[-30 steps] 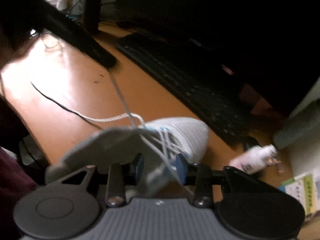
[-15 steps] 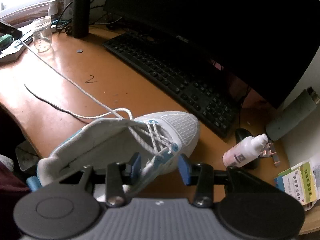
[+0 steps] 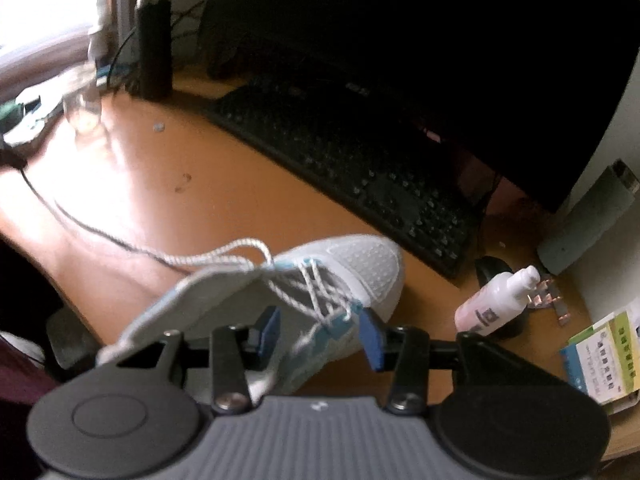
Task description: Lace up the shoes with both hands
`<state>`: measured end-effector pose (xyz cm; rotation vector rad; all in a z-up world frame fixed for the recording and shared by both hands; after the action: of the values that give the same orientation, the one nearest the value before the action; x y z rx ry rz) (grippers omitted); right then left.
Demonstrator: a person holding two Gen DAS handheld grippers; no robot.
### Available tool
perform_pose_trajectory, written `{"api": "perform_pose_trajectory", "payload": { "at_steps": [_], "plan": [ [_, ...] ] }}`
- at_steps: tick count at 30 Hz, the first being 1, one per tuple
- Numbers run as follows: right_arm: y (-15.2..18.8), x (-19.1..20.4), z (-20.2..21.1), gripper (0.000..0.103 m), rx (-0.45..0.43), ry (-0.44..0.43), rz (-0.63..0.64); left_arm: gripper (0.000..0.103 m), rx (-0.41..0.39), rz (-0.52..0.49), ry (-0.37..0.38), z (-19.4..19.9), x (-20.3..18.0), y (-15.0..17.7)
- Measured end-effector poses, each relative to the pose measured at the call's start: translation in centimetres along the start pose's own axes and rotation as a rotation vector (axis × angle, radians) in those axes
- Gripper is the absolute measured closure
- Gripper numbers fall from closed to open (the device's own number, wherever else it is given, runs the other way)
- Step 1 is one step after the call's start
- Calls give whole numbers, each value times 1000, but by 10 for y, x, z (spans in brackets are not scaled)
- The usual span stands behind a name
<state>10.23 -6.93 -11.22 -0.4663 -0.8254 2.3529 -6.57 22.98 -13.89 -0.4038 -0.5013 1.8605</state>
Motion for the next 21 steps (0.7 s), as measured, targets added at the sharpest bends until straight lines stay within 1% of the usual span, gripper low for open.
{"api": "perform_pose_trajectory", "payload": {
  "at_steps": [2, 4, 6, 8, 9, 11, 12, 13, 14, 15, 17, 21],
  "plan": [
    [-8, 3, 3, 58, -22, -18, -10, 65, 16, 20, -18, -6, 6, 1],
    [-18, 15, 3, 59, -37, -58, 5, 65, 44, 45, -28, -18, 11, 4],
    [-26, 26, 2, 60, -47, -94, 23, 65, 62, 46, -16, -25, 8, 5],
    [-40, 63, -8, 61, -45, -189, 118, 65, 69, 23, 15, -29, -3, 5],
    [-42, 70, -10, 61, -43, -206, 140, 65, 67, 3, 27, -31, -10, 4],
    [-54, 113, -26, 65, -34, -279, 264, 65, 70, -40, 53, -36, -25, 3],
    [-57, 132, -36, 68, -25, -307, 322, 65, 69, -51, 62, -38, -30, 2],
    [-58, 148, -45, 75, -14, -328, 371, 64, 68, -55, 70, -39, -33, 2],
    [-59, 164, -53, 78, -1, -347, 420, 64, 69, -63, 77, -41, -36, 2],
    [-59, 172, -58, 80, 5, -356, 444, 63, 72, -76, 83, -42, -39, 3],
    [-58, 201, -76, 84, 35, -389, 532, 62, 77, -102, 93, -44, -44, 6],
    [-54, 225, -101, 87, 84, -396, 628, 62, 83, -109, 103, -44, -37, 9]
  ]
}}
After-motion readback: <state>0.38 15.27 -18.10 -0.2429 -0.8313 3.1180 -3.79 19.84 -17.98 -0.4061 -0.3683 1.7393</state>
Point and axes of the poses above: each gripper's, at about its wrist camera, not at the fingertips, and z roughly against the way its jaws point, x to its left, y to its underside, the point moved 10 cm from there along -z, roughly the way its jaws point, and after that the axes turned 3 degrees about -y, right-handed, at the moved point
